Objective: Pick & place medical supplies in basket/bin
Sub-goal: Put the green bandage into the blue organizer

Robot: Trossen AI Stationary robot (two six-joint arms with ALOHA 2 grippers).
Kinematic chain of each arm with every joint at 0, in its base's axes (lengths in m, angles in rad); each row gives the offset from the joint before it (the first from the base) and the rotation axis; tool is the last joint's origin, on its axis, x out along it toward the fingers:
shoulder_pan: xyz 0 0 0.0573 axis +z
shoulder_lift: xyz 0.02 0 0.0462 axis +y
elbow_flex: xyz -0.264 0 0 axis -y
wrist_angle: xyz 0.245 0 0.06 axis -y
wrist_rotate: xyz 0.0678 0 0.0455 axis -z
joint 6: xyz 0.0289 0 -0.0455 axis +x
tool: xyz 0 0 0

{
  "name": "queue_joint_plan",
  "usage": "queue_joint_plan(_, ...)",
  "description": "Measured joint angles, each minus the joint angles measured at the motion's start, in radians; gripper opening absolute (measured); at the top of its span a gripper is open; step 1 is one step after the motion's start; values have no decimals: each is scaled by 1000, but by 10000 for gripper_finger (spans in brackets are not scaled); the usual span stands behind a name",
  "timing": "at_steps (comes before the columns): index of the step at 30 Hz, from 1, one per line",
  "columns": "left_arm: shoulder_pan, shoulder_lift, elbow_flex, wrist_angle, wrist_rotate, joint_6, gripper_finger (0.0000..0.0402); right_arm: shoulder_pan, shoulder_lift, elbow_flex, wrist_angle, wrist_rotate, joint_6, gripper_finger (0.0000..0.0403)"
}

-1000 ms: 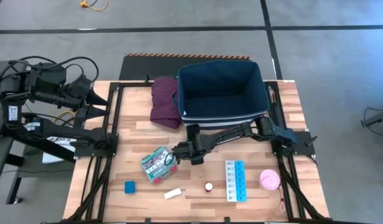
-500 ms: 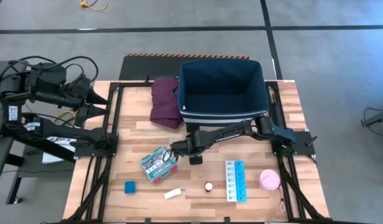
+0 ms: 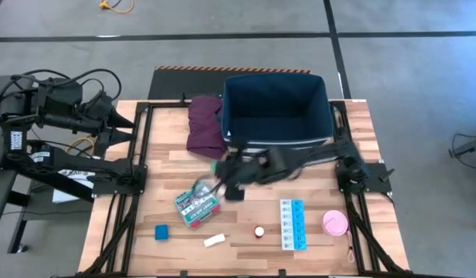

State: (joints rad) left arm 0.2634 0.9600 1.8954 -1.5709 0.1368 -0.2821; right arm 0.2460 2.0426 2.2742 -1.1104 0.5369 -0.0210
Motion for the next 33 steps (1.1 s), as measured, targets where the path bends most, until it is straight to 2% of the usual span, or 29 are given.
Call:
queue_joint_plan(3, 0, 2, 0, 0, -14, 1, 210, -27, -83, 1, 56, 150, 3, 79)
queue_joint_plan(5, 0, 2, 0, 0, -20, 1, 210, -52, -125, 0, 54, 199, 3, 79)
queue_joint_plan(9, 0, 2, 0, 0, -19, -9, 210, -128, -200, 0, -17, 197, 21, 79)
queue_joint_plan(13, 0, 2, 0, 0, -41, -12, 210, -236, -231, 0, -159, 187, 38, 79)
queue_joint_plan(16, 0, 2, 0, 0, -58, -13, 210, -325, -229, -1, -255, 76, 125, 79)
queue_joint_plan(20, 0, 2, 0, 0, -71, -16, 210, -432, -181, 0, -350, -234, 188, 79)
queue_joint_plan(22, 0, 2, 0, 0, -76, -16, 210, -465, -138, -1, -371, -344, 181, 79)
queue_joint_plan(27, 0, 2, 0, 0, -119, -16, 210, -516, -17, -1, -379, -329, 170, 84)
queue_joint_plan(31, 0, 2, 0, 0, -126, -17, 210, -564, 96, -1, -407, -451, 107, 112)
queue_joint_plan(33, 0, 2, 0, 0, -126, -17, 210, -578, 154, -1, -418, -463, 92, 135)
